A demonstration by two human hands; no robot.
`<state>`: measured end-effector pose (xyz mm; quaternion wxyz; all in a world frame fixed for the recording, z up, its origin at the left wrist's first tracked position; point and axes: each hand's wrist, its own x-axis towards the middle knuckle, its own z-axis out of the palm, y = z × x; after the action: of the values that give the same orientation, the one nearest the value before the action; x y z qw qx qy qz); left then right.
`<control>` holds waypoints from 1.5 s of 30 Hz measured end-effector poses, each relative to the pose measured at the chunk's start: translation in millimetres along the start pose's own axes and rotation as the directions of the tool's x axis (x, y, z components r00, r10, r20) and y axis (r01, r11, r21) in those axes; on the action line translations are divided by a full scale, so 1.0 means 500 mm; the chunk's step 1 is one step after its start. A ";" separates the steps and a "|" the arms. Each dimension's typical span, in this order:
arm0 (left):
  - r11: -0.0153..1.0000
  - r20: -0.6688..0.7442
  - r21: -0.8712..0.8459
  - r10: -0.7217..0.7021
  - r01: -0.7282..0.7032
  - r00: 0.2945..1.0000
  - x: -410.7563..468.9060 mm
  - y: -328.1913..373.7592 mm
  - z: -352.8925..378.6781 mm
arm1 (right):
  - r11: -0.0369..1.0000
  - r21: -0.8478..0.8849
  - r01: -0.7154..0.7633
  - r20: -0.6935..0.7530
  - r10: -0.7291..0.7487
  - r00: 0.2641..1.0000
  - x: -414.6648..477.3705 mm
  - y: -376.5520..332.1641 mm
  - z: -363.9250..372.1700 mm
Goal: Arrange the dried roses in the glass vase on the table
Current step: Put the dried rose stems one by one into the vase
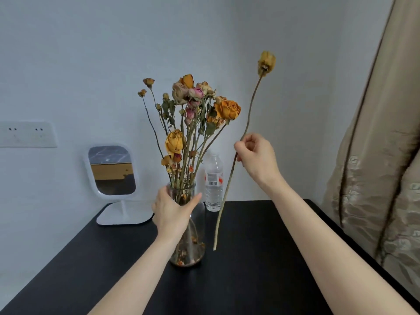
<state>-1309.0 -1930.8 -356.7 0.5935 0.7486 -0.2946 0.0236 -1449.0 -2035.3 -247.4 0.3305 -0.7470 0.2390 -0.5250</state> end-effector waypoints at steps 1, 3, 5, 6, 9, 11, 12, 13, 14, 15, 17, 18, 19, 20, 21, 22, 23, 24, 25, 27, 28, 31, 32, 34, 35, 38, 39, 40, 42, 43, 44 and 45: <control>1.000 -0.003 0.007 0.002 -0.002 1.000 0.005 0.000 0.003 | 1.000 0.000 0.018 -0.018 -0.018 1.000 0.006 -0.007 0.002; 1.000 -0.003 0.006 0.017 -0.017 1.000 0.013 -0.005 0.007 | 0.999 0.000 0.046 -0.045 -0.046 0.998 0.014 -0.017 0.004; 0.997 0.027 -0.056 0.057 -0.055 0.998 0.017 -0.012 0.006 | 0.998 0.005 0.059 -0.052 -0.059 0.997 0.021 -0.023 0.006; 0.992 0.050 -0.102 0.081 -0.076 0.995 0.019 -0.016 0.005 | 0.998 0.011 0.061 -0.055 -0.061 0.997 0.023 -0.024 0.007; 0.981 0.110 -0.170 0.117 -0.097 0.987 0.029 -0.024 -0.006 | 0.996 0.050 0.073 -0.091 -0.068 0.994 0.025 -0.025 0.007; 0.984 0.137 -0.151 0.117 -0.096 0.984 0.039 -0.032 -0.009 | 0.991 0.103 0.089 -0.141 -0.074 0.987 0.024 -0.028 0.002; 0.986 0.149 -0.145 0.108 -0.086 0.983 0.043 -0.038 -0.013 | 0.986 0.133 0.101 -0.160 -0.079 0.984 0.024 -0.032 0.003; 0.986 0.171 -0.152 0.097 -0.071 0.981 0.047 -0.042 -0.016 | 0.981 0.158 0.114 -0.182 -0.084 0.980 0.025 -0.036 0.002; 0.985 0.201 -0.161 0.088 -0.056 0.976 0.050 -0.044 -0.017 | 0.976 0.176 0.128 -0.211 -0.090 0.973 0.026 -0.039 -0.001; 0.986 0.231 -0.164 0.082 -0.044 0.970 0.053 -0.044 -0.019 | 0.971 0.191 0.141 -0.237 -0.094 0.967 0.027 -0.043 -0.003; 0.987 0.283 -0.157 0.071 -0.026 0.957 0.058 -0.046 -0.024 | 0.963 0.212 0.166 -0.278 -0.104 0.955 0.029 -0.050 -0.002; 0.987 0.304 -0.157 0.066 -0.019 0.950 0.060 -0.046 -0.027 | 0.959 0.218 0.179 -0.296 -0.110 0.949 0.029 -0.053 -0.001; 0.987 0.320 -0.157 0.063 -0.012 0.945 0.063 -0.045 -0.029 | 0.956 0.220 0.192 -0.311 -0.118 0.943 0.029 -0.056 0.002; 0.987 0.334 -0.158 0.059 -0.006 0.941 0.065 -0.045 -0.032 | 0.954 0.219 0.204 -0.324 -0.126 0.938 0.028 -0.059 0.004; 0.988 0.348 -0.157 0.052 0.003 0.936 0.067 -0.046 -0.035 | 0.953 0.216 0.213 -0.335 -0.133 0.933 0.027 -0.062 0.007; 0.988 0.361 -0.155 0.043 0.015 0.932 0.069 -0.046 -0.038 | 0.951 0.214 0.221 -0.346 -0.138 0.928 0.026 -0.065 0.009; 0.988 0.373 -0.155 0.034 0.026 0.927 0.072 -0.047 -0.041 | 0.950 0.211 0.232 -0.356 -0.146 0.923 0.025 -0.069 0.011; 0.987 0.385 -0.154 0.025 0.037 0.923 0.076 -0.048 -0.044 | 0.947 0.207 0.243 -0.365 -0.156 0.918 0.025 -0.073 0.012; 0.987 0.398 -0.152 0.018 0.047 0.917 0.079 -0.049 -0.047 | 0.946 0.201 0.255 -0.369 -0.168 0.914 0.024 -0.077 0.012; 0.987 0.426 -0.146 0.002 0.067 0.905 0.084 -0.050 -0.052 | 0.945 0.175 0.275 -0.366 -0.197 0.910 0.024 -0.085 0.014; 0.987 0.440 -0.142 -0.003 0.072 0.898 0.086 -0.050 -0.054 | 0.946 0.158 0.284 -0.356 -0.214 0.910 0.024 -0.087 0.016; 0.989 0.462 -0.125 -0.007 0.073 0.887 0.089 -0.049 -0.056 | 0.944 0.131 0.303 -0.298 -0.254 0.920 0.019 -0.086 0.029; 0.990 0.465 -0.120 -0.010 0.074 0.885 0.089 -0.049 -0.056 | 0.944 0.128 0.304 -0.271 -0.262 0.926 0.016 -0.083 0.035; 0.991 0.471 -0.114 -0.010 0.071 0.882 0.087 -0.048 -0.055 | 0.946 0.114 0.302 -0.214 -0.274 0.938 0.014 -0.078 0.048; 0.991 0.475 -0.115 -0.008 0.071 0.880 0.086 -0.047 -0.055 | 0.949 0.102 0.299 -0.182 -0.278 0.943 0.014 -0.076 0.055; 0.990 0.482 -0.124 -0.004 0.073 0.876 0.081 -0.045 -0.054 | 0.960 0.063 0.273 -0.068 -0.268 0.961 0.011 -0.066 0.074; 0.990 0.484 -0.123 -0.005 0.074 0.875 0.080 -0.044 -0.054 | 0.963 0.053 0.265 -0.035 -0.263 0.964 0.009 -0.062 0.080; 0.990 0.488 -0.124 -0.003 0.072 0.873 0.079 -0.044 -0.054 | 0.965 0.043 0.258 -0.009 -0.258 0.966 0.006 -0.058 0.085; 0.989 0.505 -0.134 0.009 0.068 0.863 0.077 -0.041 -0.056 | 0.971 0.017 0.240 0.039 -0.240 0.970 0.002 -0.049 0.094; 0.988 0.513 -0.139 0.012 0.069 0.859 0.077 -0.040 -0.057 | 0.974 0.001 0.227 0.069 -0.226 0.972 0.000 -0.046 0.099; 0.987 0.515 -0.143 0.015 0.069 0.857 0.077 -0.039 -0.058 | 0.977 -0.014 0.214 0.102 -0.211 0.972 -0.002 -0.042 0.103; 0.987 0.511 -0.145 0.014 0.070 0.860 0.078 -0.039 -0.059 | 0.979 -0.025 0.202 0.131 -0.197 0.972 -0.004 -0.038 0.107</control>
<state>-1258.5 -1917.8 -350.0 0.5523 0.6826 -0.4311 -0.2076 -1399.2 -2008.1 -246.6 0.2762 -0.8056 0.1509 -0.5020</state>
